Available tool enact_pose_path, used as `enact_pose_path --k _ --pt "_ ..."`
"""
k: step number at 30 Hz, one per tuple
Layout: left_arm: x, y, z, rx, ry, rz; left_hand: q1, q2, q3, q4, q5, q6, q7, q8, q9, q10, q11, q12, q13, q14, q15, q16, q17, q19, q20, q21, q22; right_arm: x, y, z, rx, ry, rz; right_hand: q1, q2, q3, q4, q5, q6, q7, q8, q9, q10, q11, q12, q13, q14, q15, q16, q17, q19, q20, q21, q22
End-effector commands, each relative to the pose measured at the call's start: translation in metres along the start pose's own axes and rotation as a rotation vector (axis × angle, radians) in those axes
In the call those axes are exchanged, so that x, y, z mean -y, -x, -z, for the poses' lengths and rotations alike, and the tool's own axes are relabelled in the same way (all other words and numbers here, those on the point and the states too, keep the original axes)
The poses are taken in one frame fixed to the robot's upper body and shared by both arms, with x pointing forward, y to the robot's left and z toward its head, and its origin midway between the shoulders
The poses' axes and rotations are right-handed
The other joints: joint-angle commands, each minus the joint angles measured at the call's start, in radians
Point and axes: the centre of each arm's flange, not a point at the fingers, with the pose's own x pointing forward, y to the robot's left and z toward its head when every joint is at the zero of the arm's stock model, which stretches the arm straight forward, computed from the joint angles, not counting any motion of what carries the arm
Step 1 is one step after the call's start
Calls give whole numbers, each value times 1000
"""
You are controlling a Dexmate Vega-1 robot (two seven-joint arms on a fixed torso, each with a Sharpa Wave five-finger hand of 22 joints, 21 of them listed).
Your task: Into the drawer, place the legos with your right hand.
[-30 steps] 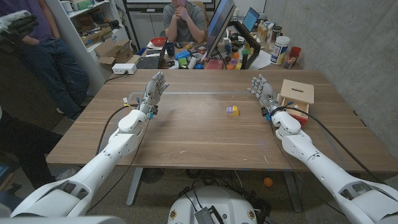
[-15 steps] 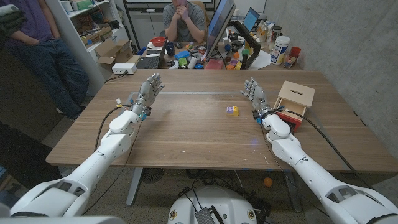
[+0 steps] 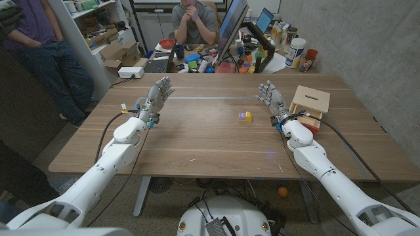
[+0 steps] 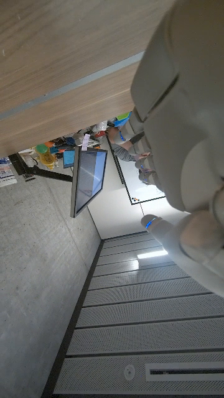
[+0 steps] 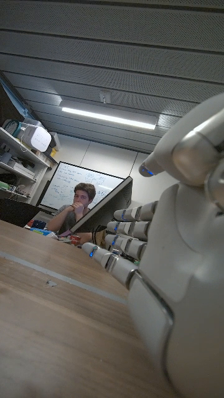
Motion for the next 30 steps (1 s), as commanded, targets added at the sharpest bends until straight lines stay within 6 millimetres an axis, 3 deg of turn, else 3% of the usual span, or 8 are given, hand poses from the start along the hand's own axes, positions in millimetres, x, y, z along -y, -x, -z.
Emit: enact_pose_path --k 1,14,30 --pt "11 16 -1 -12 -9 -32 2 114 6 0 6 2 0 6 1 -6 3 3 1 -5 4 3 3 -5 5 3 2 14 -1 -25 1 74 -32 11 44 -4 -4 9 9 -4 2 4 12 -1 4 3 11 -7 1 0 11 2 3 2" --pt "8 22 -5 -6 -16 -44 2 115 6 1 7 2 2 6 1 -6 5 3 1 -4 4 3 3 -4 7 2 2 17 3 -40 15 124 -30 17 44 -2 -8 11 14 -5 0 4 20 -3 3 3 20 -10 0 -2 19 1 3 2" --pt "0 29 -3 -6 -16 -47 1 114 4 1 7 3 2 6 1 -6 5 3 1 -4 4 3 3 -3 7 2 3 5 5 -67 62 229 -35 23 43 1 -13 13 16 -4 -2 4 24 -2 1 3 31 -9 -1 -4 28 2 5 2"
